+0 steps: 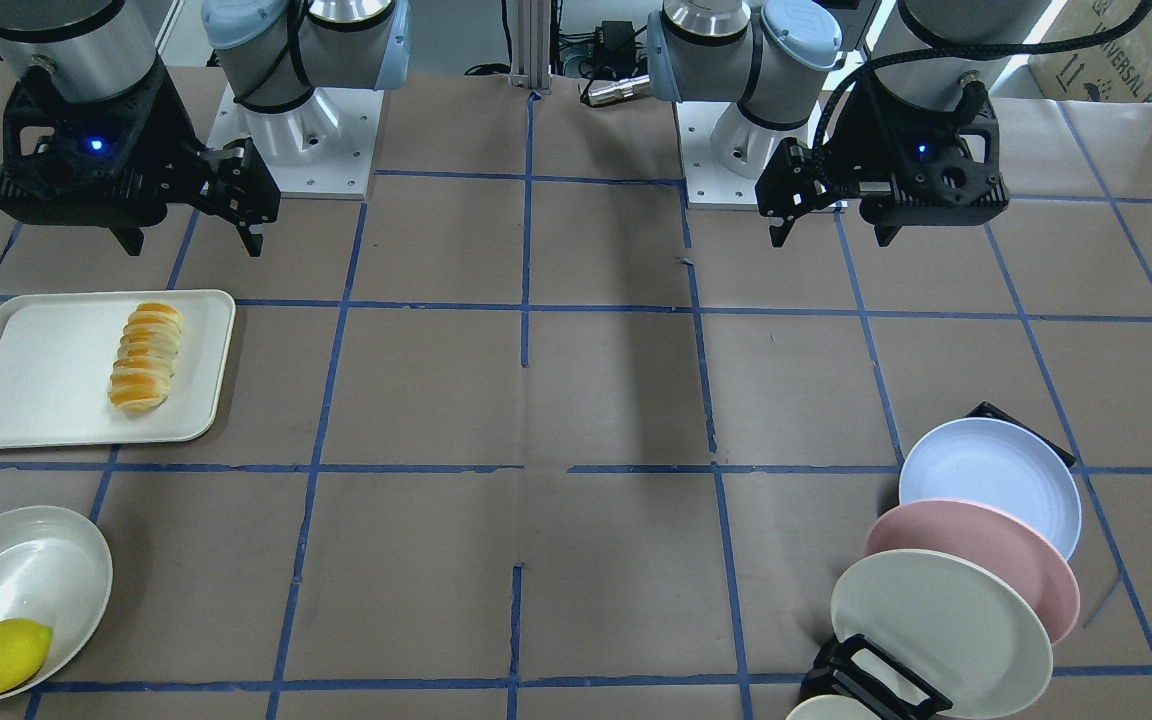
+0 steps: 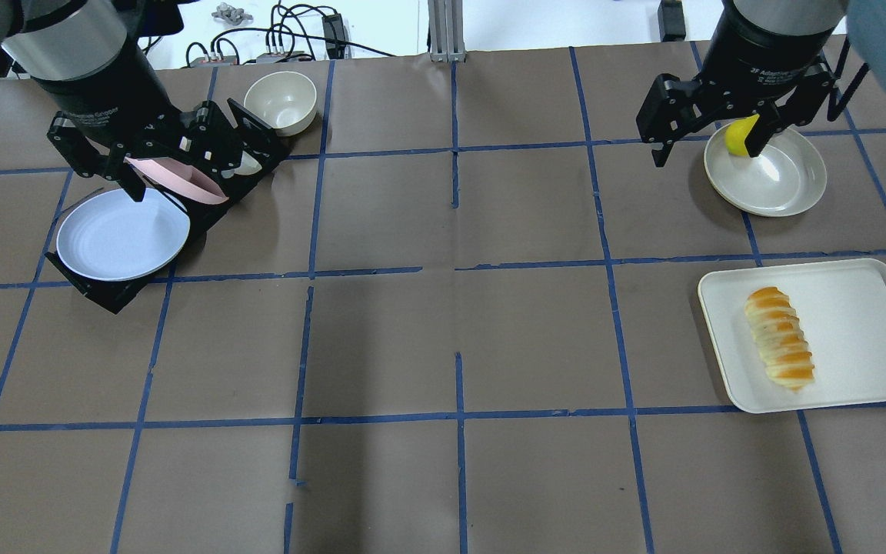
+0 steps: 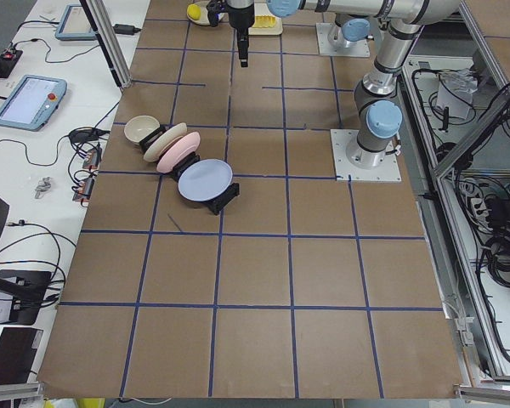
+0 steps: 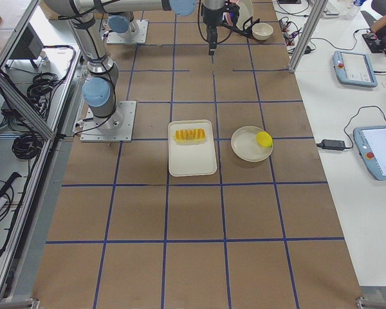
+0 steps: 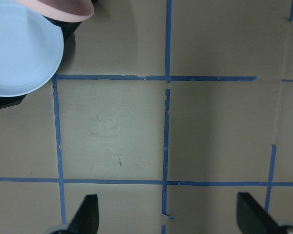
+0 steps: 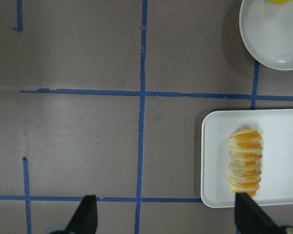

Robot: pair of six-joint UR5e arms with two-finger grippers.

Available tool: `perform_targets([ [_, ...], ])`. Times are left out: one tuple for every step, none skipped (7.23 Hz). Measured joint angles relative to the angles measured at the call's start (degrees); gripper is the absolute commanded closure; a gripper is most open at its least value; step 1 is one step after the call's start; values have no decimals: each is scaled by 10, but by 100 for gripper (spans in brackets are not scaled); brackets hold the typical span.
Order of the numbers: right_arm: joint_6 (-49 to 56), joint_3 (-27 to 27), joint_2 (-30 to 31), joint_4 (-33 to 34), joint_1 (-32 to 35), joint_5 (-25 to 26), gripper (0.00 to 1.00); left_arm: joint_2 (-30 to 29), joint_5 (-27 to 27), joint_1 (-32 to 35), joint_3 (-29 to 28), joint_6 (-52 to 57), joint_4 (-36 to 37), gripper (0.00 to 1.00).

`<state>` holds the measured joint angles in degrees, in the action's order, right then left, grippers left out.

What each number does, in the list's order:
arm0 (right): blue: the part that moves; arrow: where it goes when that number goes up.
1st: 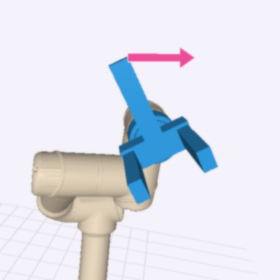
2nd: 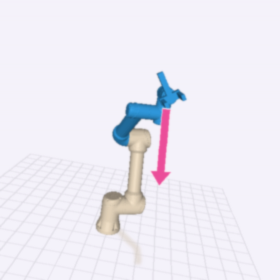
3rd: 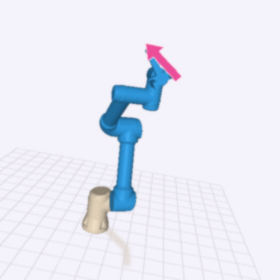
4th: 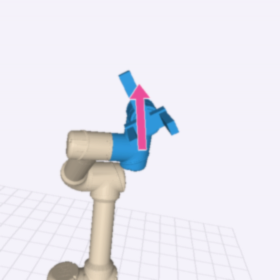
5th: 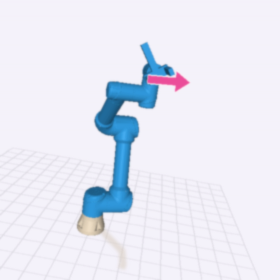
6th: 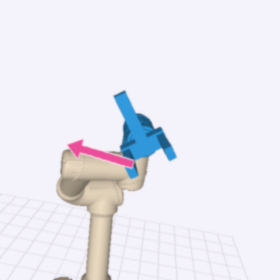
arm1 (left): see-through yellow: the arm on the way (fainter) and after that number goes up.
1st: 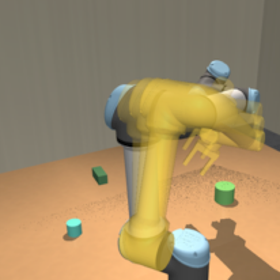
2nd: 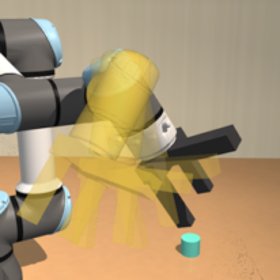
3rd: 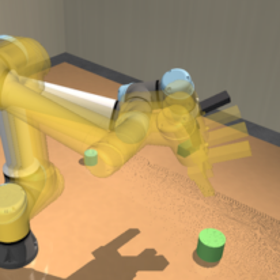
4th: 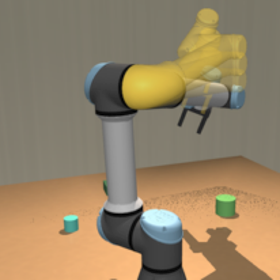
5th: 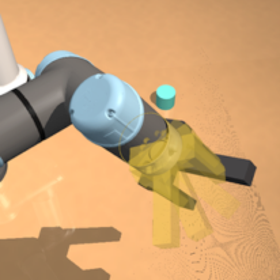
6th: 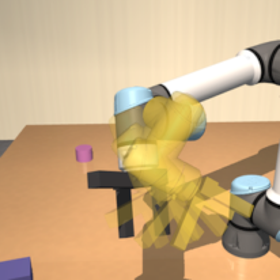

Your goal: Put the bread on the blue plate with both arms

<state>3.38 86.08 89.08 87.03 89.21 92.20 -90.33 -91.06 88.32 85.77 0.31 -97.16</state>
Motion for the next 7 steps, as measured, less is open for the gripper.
perform_targets([
  [-1, 0, 0, -7, 0, 0, 0, 0, 0, 0, 0, 0, 0, 0],
  [-4, 0, -1, -19, 0, 0, 0, -1, 0, 0, 0, 0, 0, 0],
  [-3, 1, -3, -22, 0, 0, 1, -2, 0, -1, -1, 1, 0, 0],
  [11, 5, -8, -11, -4, 1, 1, 1, 0, -1, 1, 2, 0, 0],
  [38, 15, -15, 11, -17, 9, 6, 7, -2, -3, 7, 5, 0, 0],
  [72, 39, -20, 43, -44, 24, 6, 9, -9, -7, 7, 16, 1, 0],
  [111, 84, -23, 98, -83, 36, 6, 7, -26, -15, 2, 44, 0, 0],
])
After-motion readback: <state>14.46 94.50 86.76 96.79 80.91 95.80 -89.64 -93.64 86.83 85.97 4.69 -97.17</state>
